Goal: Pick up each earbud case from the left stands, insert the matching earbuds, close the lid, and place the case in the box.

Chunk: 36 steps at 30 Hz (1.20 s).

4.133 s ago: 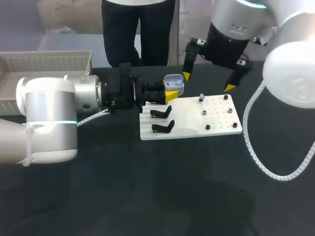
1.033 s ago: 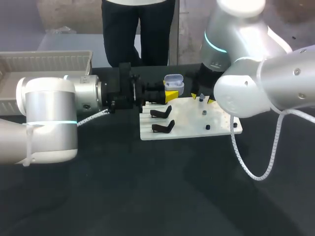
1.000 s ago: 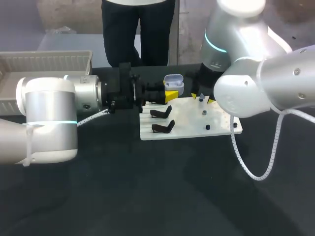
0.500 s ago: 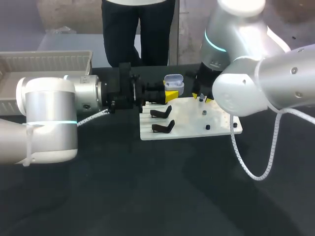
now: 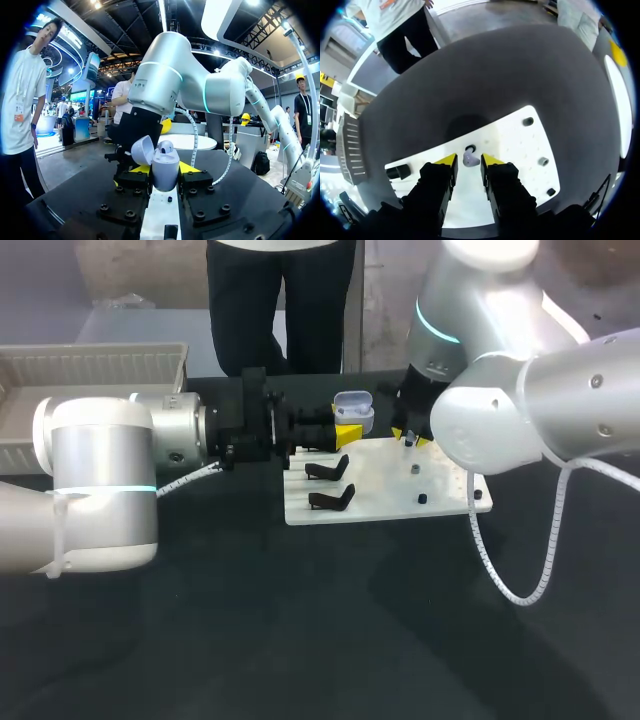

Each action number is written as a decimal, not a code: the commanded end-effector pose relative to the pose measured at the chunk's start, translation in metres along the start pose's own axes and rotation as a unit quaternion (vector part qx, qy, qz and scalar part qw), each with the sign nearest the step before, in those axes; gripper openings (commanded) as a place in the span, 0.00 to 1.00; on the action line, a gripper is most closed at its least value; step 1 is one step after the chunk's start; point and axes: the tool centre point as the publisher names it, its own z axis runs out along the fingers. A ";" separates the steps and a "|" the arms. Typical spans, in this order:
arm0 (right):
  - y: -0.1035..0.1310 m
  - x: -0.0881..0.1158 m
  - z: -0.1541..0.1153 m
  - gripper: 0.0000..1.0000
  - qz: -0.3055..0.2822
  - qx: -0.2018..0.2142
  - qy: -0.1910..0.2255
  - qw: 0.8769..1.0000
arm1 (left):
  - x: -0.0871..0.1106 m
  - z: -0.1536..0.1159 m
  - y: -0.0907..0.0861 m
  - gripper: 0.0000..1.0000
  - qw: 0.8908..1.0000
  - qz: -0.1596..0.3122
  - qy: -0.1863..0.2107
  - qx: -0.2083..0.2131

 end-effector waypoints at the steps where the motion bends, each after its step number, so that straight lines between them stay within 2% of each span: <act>1: 0.002 0.000 0.001 0.20 -0.002 0.003 0.002 1.000 | 0.002 0.001 -0.001 0.00 1.000 0.003 -0.003 -0.004; 5: 0.003 0.000 0.001 0.04 -0.001 0.003 0.002 1.000 | 0.002 0.001 -0.001 0.00 1.000 0.003 -0.003 -0.004; 7: 0.004 0.000 0.001 0.00 -0.001 0.003 0.002 1.000 | 0.002 0.001 -0.001 0.00 1.000 0.003 -0.003 -0.004; 22: -0.004 0.005 -0.015 0.00 0.003 0.006 0.011 1.000 | 0.002 0.001 -0.001 0.00 1.000 0.003 -0.003 -0.004; 29: -0.007 0.009 -0.040 0.00 0.004 -0.005 0.022 1.000 | 0.002 0.001 -0.001 0.00 1.000 0.003 -0.003 -0.004; 36: -0.013 0.012 -0.076 0.00 -0.004 -0.014 0.041 0.999 | 0.002 0.001 -0.001 0.00 1.000 0.003 -0.003 -0.004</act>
